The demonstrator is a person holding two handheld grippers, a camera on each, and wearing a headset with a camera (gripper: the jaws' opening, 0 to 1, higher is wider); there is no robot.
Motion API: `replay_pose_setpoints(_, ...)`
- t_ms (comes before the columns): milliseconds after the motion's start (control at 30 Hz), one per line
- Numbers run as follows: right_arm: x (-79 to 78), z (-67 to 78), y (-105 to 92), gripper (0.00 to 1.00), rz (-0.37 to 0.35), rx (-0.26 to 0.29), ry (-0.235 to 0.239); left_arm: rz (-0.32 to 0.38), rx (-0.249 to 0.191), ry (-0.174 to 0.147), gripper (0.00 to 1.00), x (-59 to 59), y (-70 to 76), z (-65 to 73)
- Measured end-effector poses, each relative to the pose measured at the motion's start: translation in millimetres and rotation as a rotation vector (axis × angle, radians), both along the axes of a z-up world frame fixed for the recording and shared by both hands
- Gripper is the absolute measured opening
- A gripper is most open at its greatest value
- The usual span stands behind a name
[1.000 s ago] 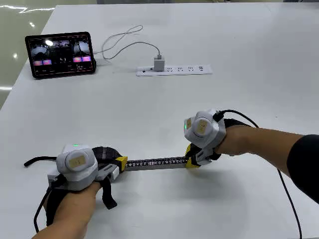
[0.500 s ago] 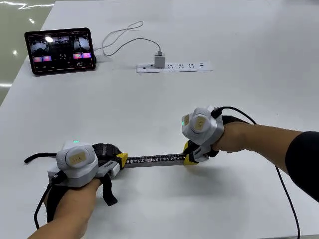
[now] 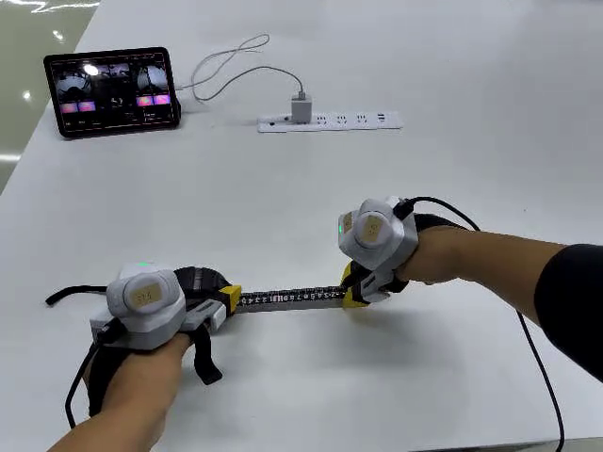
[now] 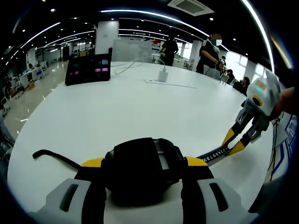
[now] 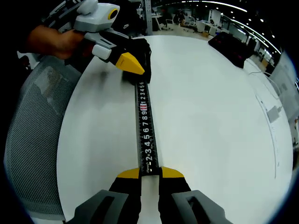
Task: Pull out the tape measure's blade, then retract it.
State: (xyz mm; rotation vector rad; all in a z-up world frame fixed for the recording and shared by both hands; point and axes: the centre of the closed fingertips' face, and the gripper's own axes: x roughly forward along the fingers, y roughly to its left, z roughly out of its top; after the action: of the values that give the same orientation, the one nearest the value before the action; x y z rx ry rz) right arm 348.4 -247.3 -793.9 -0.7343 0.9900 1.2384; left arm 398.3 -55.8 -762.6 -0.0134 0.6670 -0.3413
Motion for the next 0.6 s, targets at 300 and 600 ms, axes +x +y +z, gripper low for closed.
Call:
replay_pose_setpoints(300,2.0,-0.1,5.7,0.09,0.01,0.015,-0.008,-0.002,-0.001,0.0,0.6,-0.2,-0.1,0.5)
replay_pose_setpoints(600,2.6,-0.4,11.1,0.09,-0.005,0.015,-0.002,-0.001,-0.001,0.0,0.6,-0.2,0.1,0.4)
